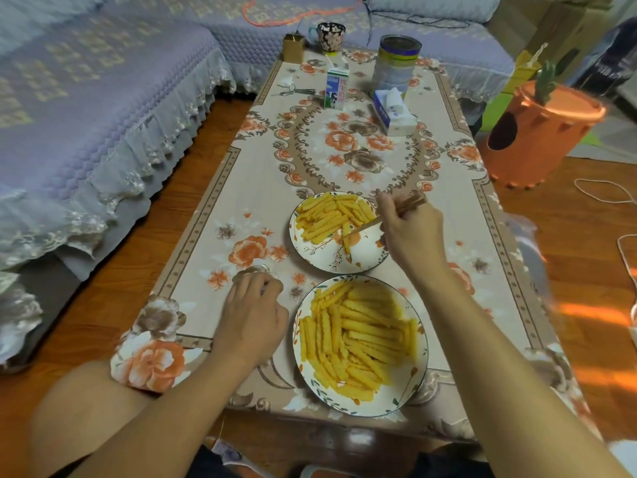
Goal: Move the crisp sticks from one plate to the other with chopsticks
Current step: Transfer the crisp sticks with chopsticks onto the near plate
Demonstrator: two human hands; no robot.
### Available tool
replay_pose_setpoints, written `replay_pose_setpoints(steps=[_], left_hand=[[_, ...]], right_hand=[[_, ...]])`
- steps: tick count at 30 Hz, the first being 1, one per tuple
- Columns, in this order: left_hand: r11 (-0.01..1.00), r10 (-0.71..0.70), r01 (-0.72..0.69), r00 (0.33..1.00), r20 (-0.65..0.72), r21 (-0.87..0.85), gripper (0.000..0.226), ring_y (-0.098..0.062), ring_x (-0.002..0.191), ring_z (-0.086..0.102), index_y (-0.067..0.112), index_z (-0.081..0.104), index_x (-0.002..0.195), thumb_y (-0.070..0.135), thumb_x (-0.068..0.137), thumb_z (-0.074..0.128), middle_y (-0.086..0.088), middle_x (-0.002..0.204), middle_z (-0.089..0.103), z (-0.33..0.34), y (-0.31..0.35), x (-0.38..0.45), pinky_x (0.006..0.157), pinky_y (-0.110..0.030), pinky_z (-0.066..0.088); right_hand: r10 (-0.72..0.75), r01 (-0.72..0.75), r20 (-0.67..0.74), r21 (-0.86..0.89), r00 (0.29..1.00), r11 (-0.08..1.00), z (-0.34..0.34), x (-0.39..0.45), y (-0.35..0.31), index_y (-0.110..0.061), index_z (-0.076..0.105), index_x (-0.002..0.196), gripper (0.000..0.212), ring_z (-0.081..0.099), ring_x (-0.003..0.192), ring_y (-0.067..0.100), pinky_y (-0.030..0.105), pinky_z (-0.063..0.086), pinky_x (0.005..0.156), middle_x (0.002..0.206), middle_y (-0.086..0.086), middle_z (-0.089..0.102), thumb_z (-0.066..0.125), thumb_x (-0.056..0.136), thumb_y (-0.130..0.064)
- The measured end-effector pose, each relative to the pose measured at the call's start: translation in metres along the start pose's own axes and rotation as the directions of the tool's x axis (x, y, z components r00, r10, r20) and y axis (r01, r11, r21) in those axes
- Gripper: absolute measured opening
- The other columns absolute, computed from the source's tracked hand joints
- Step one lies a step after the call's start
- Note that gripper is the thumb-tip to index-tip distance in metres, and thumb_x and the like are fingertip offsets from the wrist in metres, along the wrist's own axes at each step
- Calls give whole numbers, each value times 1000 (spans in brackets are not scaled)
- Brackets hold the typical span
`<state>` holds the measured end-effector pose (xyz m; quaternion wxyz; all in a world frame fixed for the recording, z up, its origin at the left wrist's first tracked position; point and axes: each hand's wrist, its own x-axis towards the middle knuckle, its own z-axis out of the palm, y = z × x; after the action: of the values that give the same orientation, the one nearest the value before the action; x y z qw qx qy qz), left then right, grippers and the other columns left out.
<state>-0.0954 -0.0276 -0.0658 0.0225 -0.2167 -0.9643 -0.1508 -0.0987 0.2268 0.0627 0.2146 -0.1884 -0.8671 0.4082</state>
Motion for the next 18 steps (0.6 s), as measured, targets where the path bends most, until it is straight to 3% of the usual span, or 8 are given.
replay_pose_setpoints(steps=[2,5,8,11,14,18], left_hand=[[1000,0,0,1000,7,-4,43,-26,112,49,14,63,114,29,88,33,-3,114,55,1,-1,0,95,-45,48],[1000,-8,8,1000,-1,7,42,-26,114,48,14,63,114,29,88,33,-2,114,54,0,1,-1,96,-45,47],[1000,-5,5,1000,-16,11,41,-26,113,48,14,62,112,29,88,34,-3,113,53,0,1,0,95,-44,47],[1000,-5,5,1000,-23,7,40,-26,113,48,14,62,112,29,87,35,-2,114,52,0,1,-2,95,-44,47],[1000,-5,5,999,-38,-1,36,-26,114,47,14,62,113,27,89,39,-2,116,52,1,1,-2,96,-43,46],[1000,-7,7,999,-50,5,27,-27,117,46,12,63,115,19,92,50,-4,119,54,3,3,-3,98,-42,44]], right_hand=[[-42,42,8,-25,999,999,6,-2,2,3,66,71,60,64,59,33,49,54,67,61,18,66,49,106,-43],[-15,16,-31,10,999,1000,-9,-7,7,-6,71,78,53,66,67,26,46,55,74,70,3,69,45,108,-41],[48,-34,-103,130,994,991,-39,-17,12,-11,70,75,52,61,56,21,42,53,62,61,-3,62,44,108,-43],[124,-75,-150,295,981,953,-74,-32,9,-12,69,73,51,52,43,12,29,44,48,55,1,58,44,109,-39],[155,-100,-101,416,983,904,-106,-52,1,-7,69,74,54,48,41,12,25,40,42,50,1,54,44,109,-39],[114,-109,10,384,993,917,-125,-95,-1,-2,70,75,56,47,41,16,26,39,41,48,2,54,44,109,-38]])
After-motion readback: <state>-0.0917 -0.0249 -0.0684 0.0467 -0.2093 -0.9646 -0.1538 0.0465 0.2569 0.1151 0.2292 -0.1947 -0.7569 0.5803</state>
